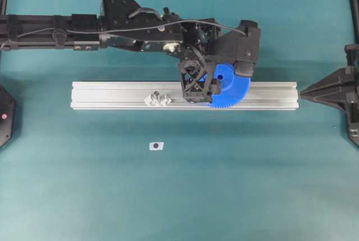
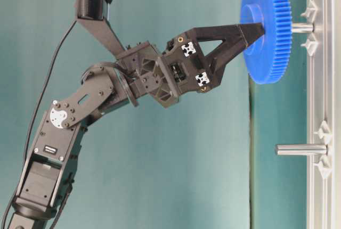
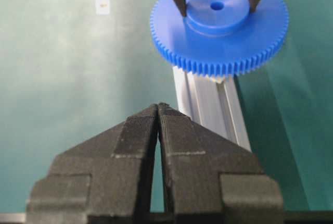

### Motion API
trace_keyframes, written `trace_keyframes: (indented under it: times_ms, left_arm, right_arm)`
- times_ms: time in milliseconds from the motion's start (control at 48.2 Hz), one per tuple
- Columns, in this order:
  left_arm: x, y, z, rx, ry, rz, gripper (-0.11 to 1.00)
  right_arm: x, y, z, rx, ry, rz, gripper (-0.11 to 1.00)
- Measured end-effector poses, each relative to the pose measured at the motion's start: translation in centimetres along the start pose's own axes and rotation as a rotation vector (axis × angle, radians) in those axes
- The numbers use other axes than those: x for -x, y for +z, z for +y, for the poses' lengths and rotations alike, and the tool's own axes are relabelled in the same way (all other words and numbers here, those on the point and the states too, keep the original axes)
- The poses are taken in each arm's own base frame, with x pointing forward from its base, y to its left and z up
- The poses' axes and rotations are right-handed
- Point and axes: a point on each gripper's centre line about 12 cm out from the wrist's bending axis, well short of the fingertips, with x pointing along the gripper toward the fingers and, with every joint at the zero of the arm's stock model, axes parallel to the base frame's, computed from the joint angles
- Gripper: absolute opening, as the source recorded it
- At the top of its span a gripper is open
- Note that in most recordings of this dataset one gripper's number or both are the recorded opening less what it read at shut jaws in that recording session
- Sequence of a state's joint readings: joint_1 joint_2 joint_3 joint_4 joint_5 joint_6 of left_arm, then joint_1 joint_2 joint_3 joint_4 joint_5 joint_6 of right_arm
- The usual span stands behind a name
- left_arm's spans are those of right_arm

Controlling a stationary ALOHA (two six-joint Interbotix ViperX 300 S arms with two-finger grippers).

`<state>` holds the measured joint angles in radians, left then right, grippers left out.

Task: Find the location of the shaft and insert the large gear.
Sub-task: 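Align the gear's center hole above the right metal shaft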

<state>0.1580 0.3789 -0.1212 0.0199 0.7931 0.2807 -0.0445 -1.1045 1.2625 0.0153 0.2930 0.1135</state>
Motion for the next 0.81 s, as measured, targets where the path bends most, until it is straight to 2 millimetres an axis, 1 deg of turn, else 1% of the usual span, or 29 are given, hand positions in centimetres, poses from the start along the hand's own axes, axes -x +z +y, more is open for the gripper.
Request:
trace_keyframes:
  times_ms: [83,124,290,394,684,809]
  left_arm:
    - [0.1,0.1,0.0,-0.006,0.000,-0.001,0.85]
    - [0.2,0.2,0.0,-0.010,0.000,-0.003,0.88]
    - [0.2,0.3,0.0,-0.018,0.002,-0.008,0.83]
    - [0.3,0.5,0.0,-0.019,0.003,-0.014,0.83]
    - [1.9,2.8,-0.2,-0.029,0.015,-0.081,0.83]
    - [2.0,3.1,-0.1,-0.029,0.017,-0.088,0.83]
  right_arm:
    - [0.0,0.0,0.0,-0.001,-0.001,0.000,0.10]
    - [0.0,0.1,0.0,-0.001,-0.001,-0.002,0.10]
    - [0.1,0.0,0.0,-0.001,-0.001,-0.003,0.10]
    - [0.1,0.1,0.0,-0.001,-0.001,-0.006,0.10]
    - [0.1,0.0,0.0,-0.001,-0.001,-0.005,0.10]
    - [0.1,0.0,0.0,-0.001,-0.001,-0.003,0.10]
